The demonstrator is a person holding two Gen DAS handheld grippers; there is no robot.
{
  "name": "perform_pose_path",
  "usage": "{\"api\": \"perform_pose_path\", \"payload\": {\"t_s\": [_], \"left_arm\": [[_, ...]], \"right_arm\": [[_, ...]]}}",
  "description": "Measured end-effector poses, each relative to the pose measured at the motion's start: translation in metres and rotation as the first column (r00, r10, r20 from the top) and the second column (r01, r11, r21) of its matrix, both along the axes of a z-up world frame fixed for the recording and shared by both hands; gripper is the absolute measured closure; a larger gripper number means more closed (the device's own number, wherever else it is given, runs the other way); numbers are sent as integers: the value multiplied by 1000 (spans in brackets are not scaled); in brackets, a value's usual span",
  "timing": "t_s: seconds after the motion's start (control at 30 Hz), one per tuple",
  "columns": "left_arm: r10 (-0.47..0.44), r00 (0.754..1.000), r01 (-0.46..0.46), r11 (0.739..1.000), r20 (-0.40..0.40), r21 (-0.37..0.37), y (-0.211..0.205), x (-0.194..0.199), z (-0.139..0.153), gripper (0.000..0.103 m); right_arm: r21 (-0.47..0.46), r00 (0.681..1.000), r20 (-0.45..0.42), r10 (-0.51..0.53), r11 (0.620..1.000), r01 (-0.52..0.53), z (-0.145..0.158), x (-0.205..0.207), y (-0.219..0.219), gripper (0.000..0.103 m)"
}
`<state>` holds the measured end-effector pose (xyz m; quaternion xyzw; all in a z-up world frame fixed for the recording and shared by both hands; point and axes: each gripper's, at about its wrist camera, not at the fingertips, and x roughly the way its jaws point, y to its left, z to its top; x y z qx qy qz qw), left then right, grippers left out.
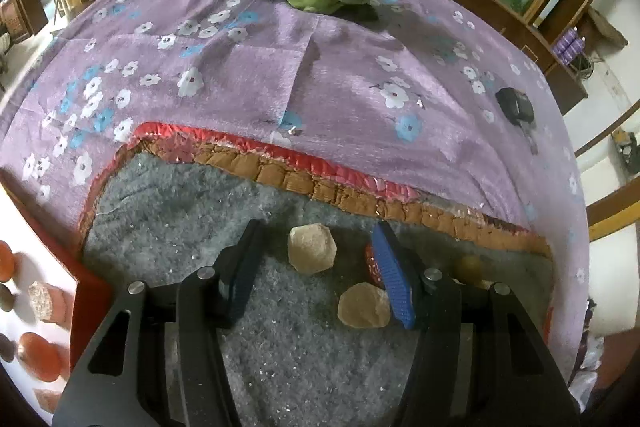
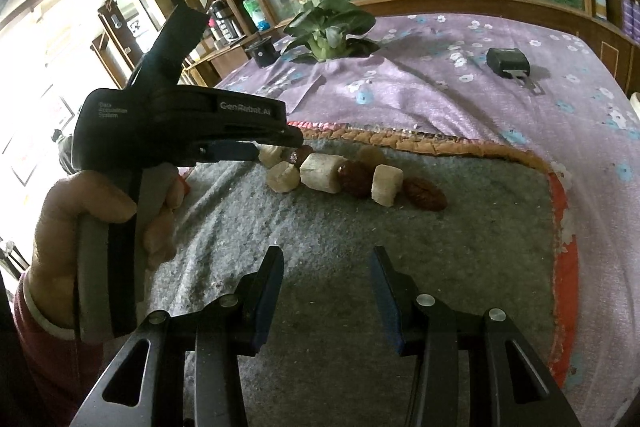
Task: Organize fruits
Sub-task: 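Grasp a beige cube with the left gripper while the right grasps a brown date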
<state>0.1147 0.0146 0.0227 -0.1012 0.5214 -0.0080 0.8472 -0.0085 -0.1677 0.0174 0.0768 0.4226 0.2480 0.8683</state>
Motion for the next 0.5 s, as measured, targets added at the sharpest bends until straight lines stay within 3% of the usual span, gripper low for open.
{"api": "perform_pose_path", "payload": {"t_s": [0.03, 0.07, 0.27, 0.5], "left_arm": [[0, 1000, 0, 1000, 13, 14, -1, -1, 0, 58], [4, 1000, -4, 1000, 15, 31, -1, -1, 0, 80], [19, 1000, -19, 999, 16, -35, 13, -6, 0, 81], [14, 997, -11, 999, 76, -49, 29, -32, 27, 81]], "right_arm": [[2, 1000, -1, 2, 1000, -2, 0, 0, 0, 60], [5, 1000, -1, 5, 1000, -5, 0, 0, 0, 60], [-18, 999, 27, 23, 1000, -22, 9, -3, 7, 60], [-105, 995, 72, 68, 993, -61, 29, 26, 31, 60]]}}
